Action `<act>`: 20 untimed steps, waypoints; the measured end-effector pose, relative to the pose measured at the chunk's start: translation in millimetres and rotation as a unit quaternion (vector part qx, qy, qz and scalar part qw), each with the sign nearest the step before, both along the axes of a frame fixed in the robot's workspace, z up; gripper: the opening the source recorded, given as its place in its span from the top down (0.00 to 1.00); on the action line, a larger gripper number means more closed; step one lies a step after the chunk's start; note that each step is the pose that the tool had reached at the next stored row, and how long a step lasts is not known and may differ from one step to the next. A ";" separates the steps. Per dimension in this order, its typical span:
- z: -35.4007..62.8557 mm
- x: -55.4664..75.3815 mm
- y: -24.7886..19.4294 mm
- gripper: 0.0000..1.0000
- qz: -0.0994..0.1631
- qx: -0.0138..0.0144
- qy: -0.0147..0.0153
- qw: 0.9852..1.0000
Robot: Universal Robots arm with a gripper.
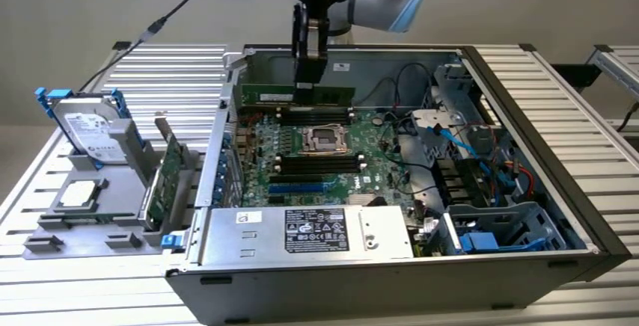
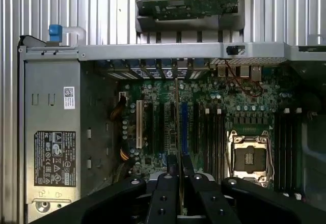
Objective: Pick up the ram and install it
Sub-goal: 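Pick up the ram and move it above insertion slot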
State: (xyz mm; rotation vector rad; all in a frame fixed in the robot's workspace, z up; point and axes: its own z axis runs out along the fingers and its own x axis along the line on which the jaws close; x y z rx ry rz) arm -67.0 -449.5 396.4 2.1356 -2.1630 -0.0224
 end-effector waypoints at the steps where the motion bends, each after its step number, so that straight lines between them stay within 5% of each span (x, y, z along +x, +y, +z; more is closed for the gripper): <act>1: -1.8 3.0 2.9 0.86 0.000 0.000 0.000 1.000; 10: -18.4 19.1 32.8 0.86 0.000 0.000 0.000 1.000; 18: -30.1 21.5 43.9 0.86 -0.001 0.000 0.000 1.000; 20: -31.1 21.7 46.3 0.86 -0.001 0.000 -0.004 1.000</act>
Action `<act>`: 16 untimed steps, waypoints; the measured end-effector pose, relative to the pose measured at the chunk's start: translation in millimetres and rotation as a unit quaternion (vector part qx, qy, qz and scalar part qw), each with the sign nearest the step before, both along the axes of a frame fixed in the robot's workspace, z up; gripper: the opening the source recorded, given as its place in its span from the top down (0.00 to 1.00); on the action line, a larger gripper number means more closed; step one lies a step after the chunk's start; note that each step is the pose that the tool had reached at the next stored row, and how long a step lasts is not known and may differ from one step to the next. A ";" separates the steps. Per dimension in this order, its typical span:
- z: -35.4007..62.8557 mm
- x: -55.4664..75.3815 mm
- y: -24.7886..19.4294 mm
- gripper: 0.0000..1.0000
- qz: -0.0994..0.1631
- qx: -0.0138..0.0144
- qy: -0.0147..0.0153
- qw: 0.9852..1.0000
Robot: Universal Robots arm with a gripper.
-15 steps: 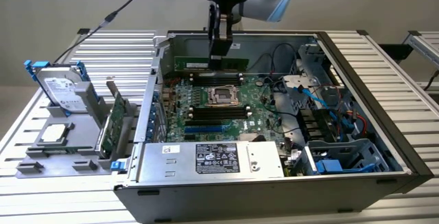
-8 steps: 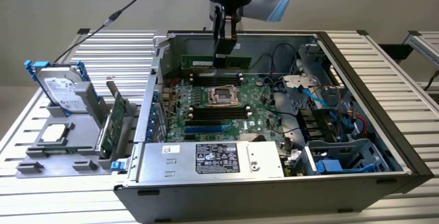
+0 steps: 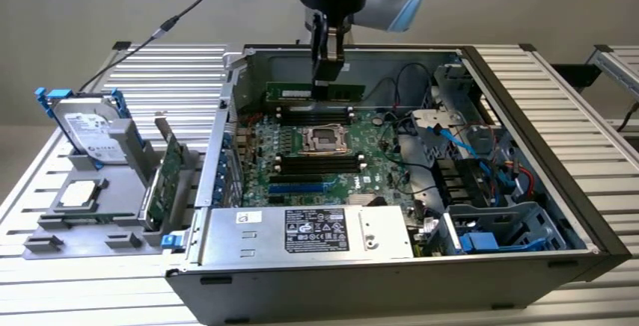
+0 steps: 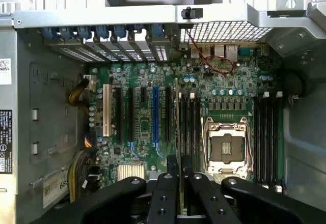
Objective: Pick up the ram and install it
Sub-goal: 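Pick up the ram and move it above insertion slot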
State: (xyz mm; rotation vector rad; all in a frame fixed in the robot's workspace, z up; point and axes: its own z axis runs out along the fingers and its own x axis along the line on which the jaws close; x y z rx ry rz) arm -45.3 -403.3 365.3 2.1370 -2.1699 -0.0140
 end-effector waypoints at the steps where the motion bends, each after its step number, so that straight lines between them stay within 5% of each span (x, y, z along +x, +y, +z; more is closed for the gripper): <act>1: -0.3 0.1 1.4 0.86 0.000 0.000 -0.003 1.000; 10: -4.2 0.3 10.6 0.86 0.000 0.000 -0.025 1.000; 12: -5.6 0.4 12.5 0.86 -0.001 0.000 -0.028 1.000; 16: -8.4 1.5 14.1 0.86 -0.007 0.000 -0.028 1.000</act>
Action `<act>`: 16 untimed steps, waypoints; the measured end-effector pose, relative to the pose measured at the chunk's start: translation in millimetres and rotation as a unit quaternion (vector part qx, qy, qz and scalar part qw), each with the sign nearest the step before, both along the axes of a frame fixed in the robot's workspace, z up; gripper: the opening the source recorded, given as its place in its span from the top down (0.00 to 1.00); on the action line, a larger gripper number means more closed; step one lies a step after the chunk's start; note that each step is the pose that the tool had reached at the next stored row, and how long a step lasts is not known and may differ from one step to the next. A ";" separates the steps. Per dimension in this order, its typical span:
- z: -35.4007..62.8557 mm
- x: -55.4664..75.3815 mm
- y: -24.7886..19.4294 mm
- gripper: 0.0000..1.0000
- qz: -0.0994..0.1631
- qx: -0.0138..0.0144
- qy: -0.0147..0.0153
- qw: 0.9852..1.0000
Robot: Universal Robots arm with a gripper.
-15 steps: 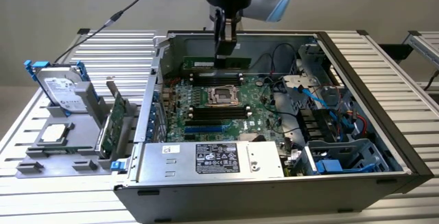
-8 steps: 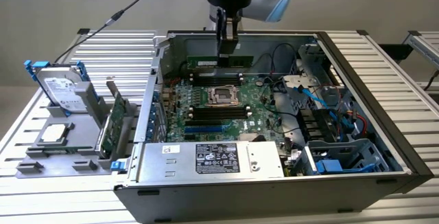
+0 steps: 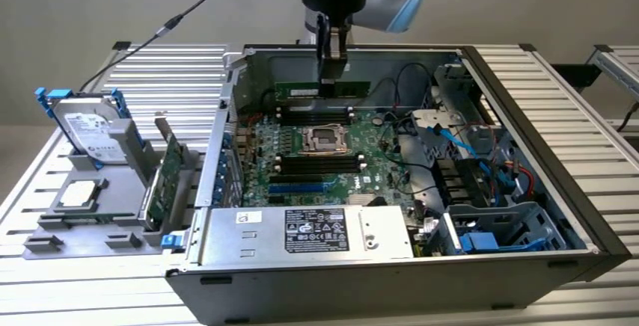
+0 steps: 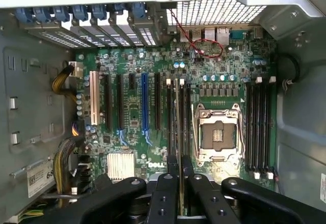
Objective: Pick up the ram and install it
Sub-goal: 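Pick up the ram and move it above insertion slot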
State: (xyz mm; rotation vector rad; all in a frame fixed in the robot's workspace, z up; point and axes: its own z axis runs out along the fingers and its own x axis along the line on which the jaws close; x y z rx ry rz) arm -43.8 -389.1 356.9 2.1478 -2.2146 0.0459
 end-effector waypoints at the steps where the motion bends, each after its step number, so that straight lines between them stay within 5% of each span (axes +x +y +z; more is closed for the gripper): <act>1: -0.8 0.3 0.2 0.86 -0.002 0.000 0.000 1.000; 8: -7.3 1.9 2.5 0.86 -0.016 0.000 0.000 1.000; 16: -15.8 3.1 10.9 0.86 -0.022 0.000 0.000 1.000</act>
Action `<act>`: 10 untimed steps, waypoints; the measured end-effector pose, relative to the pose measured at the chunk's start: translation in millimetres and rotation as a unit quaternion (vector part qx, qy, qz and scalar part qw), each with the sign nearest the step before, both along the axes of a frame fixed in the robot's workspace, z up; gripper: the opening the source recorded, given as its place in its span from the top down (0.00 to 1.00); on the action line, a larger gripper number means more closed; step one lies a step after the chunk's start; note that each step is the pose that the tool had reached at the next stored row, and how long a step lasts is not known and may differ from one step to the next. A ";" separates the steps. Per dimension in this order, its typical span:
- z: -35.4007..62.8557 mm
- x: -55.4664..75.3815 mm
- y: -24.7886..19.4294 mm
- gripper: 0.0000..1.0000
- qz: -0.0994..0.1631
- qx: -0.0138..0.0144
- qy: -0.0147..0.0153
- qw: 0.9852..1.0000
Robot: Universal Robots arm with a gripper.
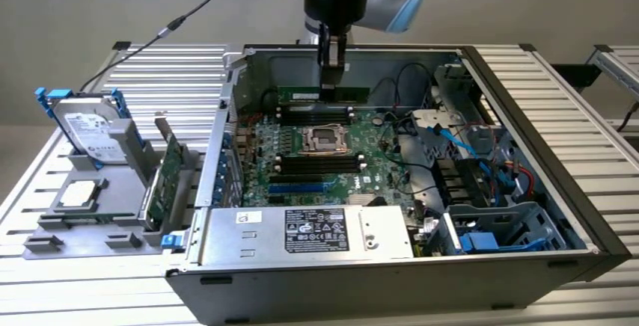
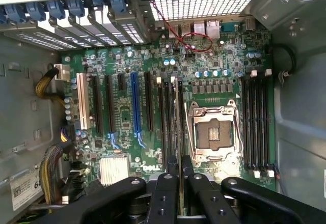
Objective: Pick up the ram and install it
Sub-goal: 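Pick up the ram and move it above insertion slot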
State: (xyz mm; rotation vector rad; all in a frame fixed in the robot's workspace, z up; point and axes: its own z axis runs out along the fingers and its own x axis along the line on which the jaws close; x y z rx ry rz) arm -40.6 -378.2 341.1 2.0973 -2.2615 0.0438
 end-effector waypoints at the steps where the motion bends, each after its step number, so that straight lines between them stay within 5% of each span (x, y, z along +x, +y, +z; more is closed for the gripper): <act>1: -1.0 0.2 1.5 0.86 0.000 0.000 0.000 1.000; 10: -9.0 5.0 15.8 0.86 -0.002 -0.001 0.000 1.000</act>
